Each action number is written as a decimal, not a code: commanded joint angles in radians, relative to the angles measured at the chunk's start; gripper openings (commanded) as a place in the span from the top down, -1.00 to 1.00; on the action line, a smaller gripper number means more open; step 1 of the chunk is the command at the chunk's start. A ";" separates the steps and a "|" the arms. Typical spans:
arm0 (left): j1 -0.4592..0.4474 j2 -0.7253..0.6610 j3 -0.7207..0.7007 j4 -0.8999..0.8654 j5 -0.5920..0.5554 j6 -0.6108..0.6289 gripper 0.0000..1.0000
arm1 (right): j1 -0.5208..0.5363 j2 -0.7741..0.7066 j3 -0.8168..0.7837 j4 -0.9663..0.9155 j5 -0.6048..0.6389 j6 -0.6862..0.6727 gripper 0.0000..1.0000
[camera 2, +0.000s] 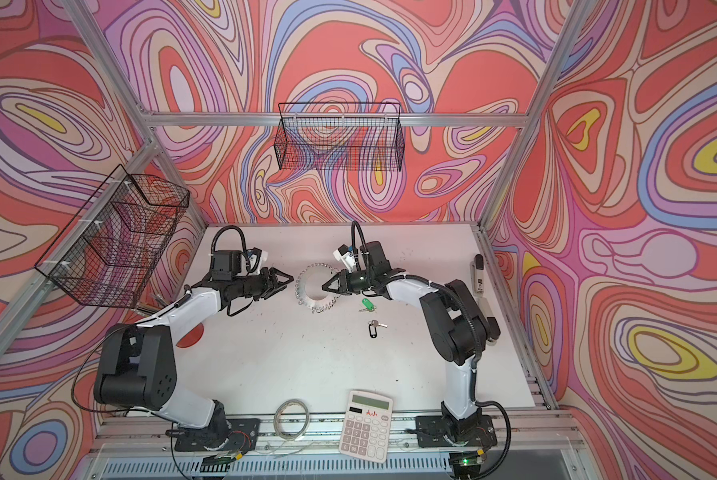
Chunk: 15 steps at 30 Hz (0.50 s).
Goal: Attach keys to a key ring
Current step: Pick up the keyring from the center of the table, then place the keyring at the center of the table.
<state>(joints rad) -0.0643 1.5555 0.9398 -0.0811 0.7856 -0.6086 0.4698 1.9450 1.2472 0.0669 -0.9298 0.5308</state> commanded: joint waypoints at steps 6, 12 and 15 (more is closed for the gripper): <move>0.006 -0.020 0.016 -0.045 -0.056 -0.003 0.03 | -0.003 -0.034 0.003 0.037 0.060 -0.007 1.00; 0.006 -0.023 0.050 -0.114 -0.137 0.003 0.03 | -0.003 -0.038 -0.030 0.073 0.155 -0.025 1.00; 0.006 -0.042 0.055 -0.142 -0.171 -0.001 0.03 | -0.003 -0.044 -0.064 0.113 0.176 -0.024 1.00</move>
<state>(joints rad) -0.0643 1.5532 0.9688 -0.1600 0.6743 -0.6071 0.4698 1.9446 1.2114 0.1146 -0.7990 0.5182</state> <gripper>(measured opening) 0.483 0.069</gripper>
